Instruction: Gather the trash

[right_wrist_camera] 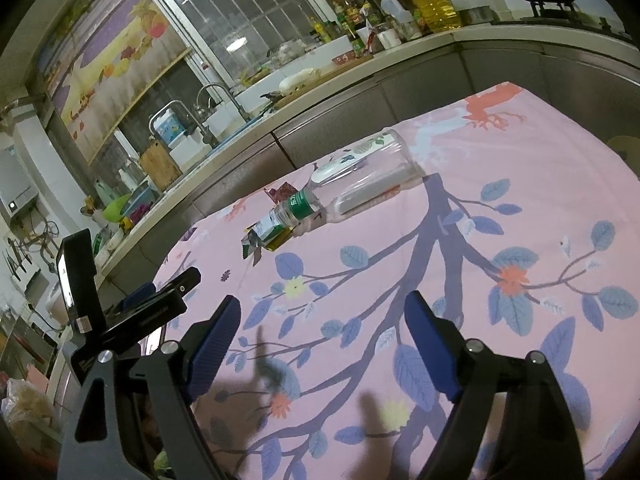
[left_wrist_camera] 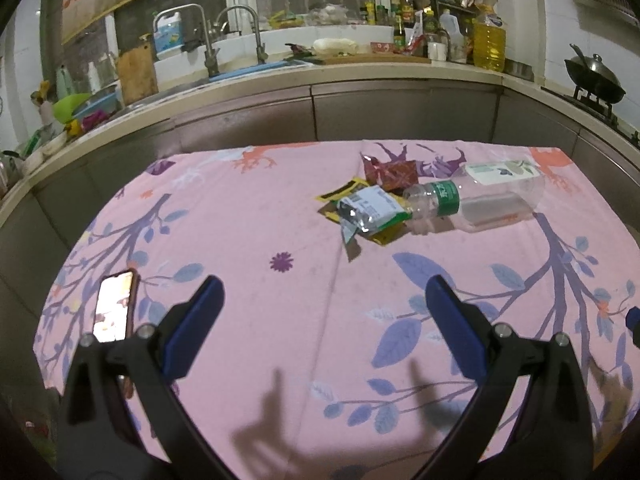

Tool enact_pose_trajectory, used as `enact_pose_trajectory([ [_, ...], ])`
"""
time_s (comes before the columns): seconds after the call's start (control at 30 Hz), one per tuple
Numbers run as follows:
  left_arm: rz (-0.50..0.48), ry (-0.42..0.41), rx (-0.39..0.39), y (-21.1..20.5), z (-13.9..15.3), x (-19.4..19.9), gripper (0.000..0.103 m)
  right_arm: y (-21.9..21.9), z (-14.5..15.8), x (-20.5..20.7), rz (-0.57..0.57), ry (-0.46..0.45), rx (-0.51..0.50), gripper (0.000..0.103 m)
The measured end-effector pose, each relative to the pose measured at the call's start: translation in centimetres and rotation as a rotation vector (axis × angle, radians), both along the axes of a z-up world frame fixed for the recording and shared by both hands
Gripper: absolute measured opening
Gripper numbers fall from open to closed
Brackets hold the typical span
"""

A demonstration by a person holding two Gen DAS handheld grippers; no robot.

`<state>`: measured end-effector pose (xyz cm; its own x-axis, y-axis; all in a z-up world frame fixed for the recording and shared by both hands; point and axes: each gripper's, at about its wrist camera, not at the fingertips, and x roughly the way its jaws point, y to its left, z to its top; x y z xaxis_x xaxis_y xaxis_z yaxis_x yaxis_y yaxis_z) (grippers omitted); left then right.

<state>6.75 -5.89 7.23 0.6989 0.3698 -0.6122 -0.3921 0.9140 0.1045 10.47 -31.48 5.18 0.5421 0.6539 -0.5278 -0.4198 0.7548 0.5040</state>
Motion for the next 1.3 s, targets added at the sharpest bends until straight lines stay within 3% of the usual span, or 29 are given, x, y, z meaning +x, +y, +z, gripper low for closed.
enact_pose_trajectory([
  [0.37, -0.118, 0.004, -0.088, 4.3, -0.7, 4.6, 0.097, 3.2, 0.0, 5.6, 0.048, 0.023, -0.051, 0.079],
  [0.6, -0.232, 0.014, -0.121, 5.8, -1.6, 8.9, 0.093, 7.1, 0.4, 10.1, 0.114, 0.101, -0.004, 0.077],
  [0.67, -0.271, 0.039, -0.141, 6.1, -2.2, 9.9, 0.093, 8.8, 1.4, 11.3, 0.154, 0.053, -0.046, 0.077],
  [0.77, -0.304, 0.082, -0.204, 6.6, -3.2, 11.1, 0.093, 12.5, 3.1, 13.7, 0.289, -0.071, -0.223, 0.077],
  [0.9, -0.288, 0.077, -0.263, 8.0, -3.9, 10.6, 0.089, 17.6, 3.2, 14.6, 0.519, -0.298, -0.583, 0.077],
  [1.0, -0.261, 0.046, -0.374, 10.5, -4.1, 9.0, 0.086, 20.1, 1.7, 13.8, 0.658, -0.406, -0.784, 0.077],
  [1.17, -0.245, 0.038, -0.507, 13.0, -4.3, 8.5, 0.086, 23.3, -2.5, 12.6, 0.758, -0.608, -1.068, 0.077],
  [1.23, -0.249, 0.031, -0.545, 13.5, -4.2, 8.6, 0.084, 23.6, -4.3, 12.2, 0.768, -0.671, -1.147, 0.048],
  [1.3, -0.252, 0.030, -0.552, 13.3, -3.9, 9.1, 0.080, 23.5, -5.3, 11.6, 0.738, -0.737, -1.199, 0.041],
])
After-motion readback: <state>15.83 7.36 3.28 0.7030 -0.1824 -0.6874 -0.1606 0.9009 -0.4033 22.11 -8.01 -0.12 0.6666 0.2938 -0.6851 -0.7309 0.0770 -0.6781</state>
